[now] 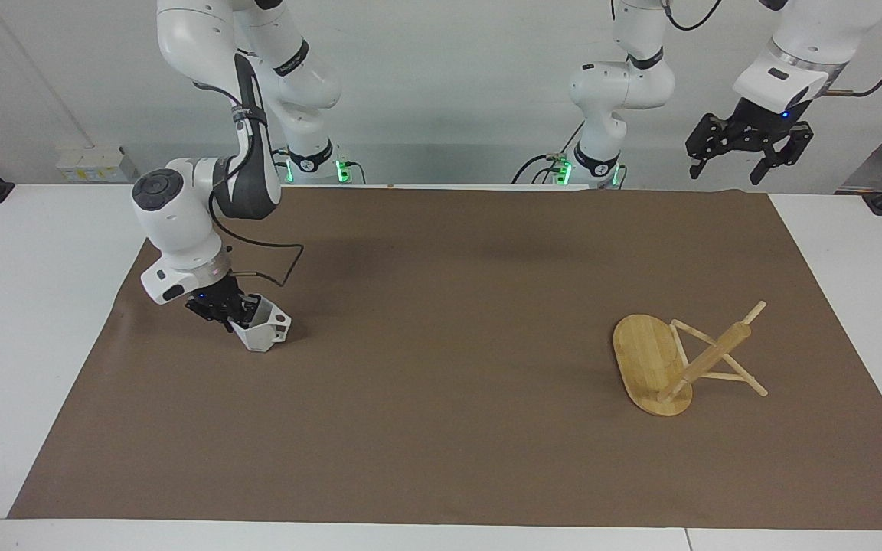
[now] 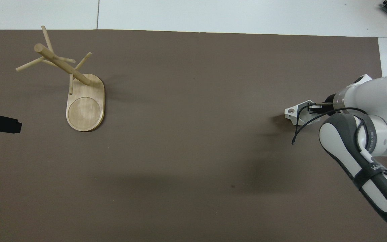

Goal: Hang cup on rack
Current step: 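Grasp the white cup's rim with the right gripper, then lift the cup with the right gripper while the left gripper approaches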

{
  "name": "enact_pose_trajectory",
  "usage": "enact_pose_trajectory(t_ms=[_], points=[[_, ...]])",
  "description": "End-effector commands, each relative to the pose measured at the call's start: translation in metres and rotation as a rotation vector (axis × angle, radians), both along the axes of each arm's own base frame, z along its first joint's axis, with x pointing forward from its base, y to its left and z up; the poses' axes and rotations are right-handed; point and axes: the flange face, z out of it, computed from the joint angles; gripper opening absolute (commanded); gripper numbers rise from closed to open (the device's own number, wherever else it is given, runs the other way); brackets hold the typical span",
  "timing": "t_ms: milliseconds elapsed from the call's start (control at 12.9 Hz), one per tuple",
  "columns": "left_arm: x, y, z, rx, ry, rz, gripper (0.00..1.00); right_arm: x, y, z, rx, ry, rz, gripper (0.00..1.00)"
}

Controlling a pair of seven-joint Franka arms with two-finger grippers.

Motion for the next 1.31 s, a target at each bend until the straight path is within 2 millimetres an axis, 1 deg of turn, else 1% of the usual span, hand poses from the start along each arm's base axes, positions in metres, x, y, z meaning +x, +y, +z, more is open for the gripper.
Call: enact_pose_trajectory(t_ms=[0,232,309,463,618,695,850,927,1004,1081,1159,1236], points=[[-0.007,0.006,0.000,0.013,-0.019,-0.007,1.00,-0.003,0.003,0.002,0.014,0.017,-0.015,0.00],[-0.007,0.004,0.000,0.013,-0.019,-0.005,1.00,-0.003,0.005,0.004,0.016,0.039,-0.010,0.00],[-0.007,0.003,0.000,0.013,-0.019,-0.007,1.00,0.001,0.005,0.012,0.031,0.058,-0.019,0.00],[-0.007,0.003,0.000,0.013,-0.021,-0.008,1.00,0.011,0.006,0.041,0.117,0.097,-0.058,0.00],[-0.007,0.003,0.000,0.011,-0.021,-0.002,1.00,0.019,0.003,0.082,0.173,0.125,-0.053,0.00],[-0.007,0.003,0.000,0.010,-0.022,-0.001,1.00,0.022,0.003,0.105,0.192,0.133,-0.015,0.00],[-0.006,0.003,0.000,0.001,-0.021,0.003,1.00,0.022,0.003,0.152,0.209,0.131,0.130,0.00],[-0.006,0.003,0.000,-0.012,-0.020,0.013,1.00,0.018,0.005,0.176,0.221,0.123,0.203,0.00],[-0.004,0.001,-0.002,-0.038,-0.016,0.035,1.00,0.013,0.012,0.205,0.256,0.094,0.262,0.00],[-0.002,-0.002,-0.003,-0.049,-0.013,0.064,1.00,0.005,0.021,0.229,0.311,0.064,0.286,0.00],[-0.001,-0.003,-0.003,-0.051,-0.006,0.089,1.00,-0.003,0.031,0.248,0.364,0.032,0.295,0.00],[0.003,-0.006,-0.010,-0.077,0.018,0.106,1.00,-0.010,0.043,0.266,0.414,-0.001,0.305,0.00]])
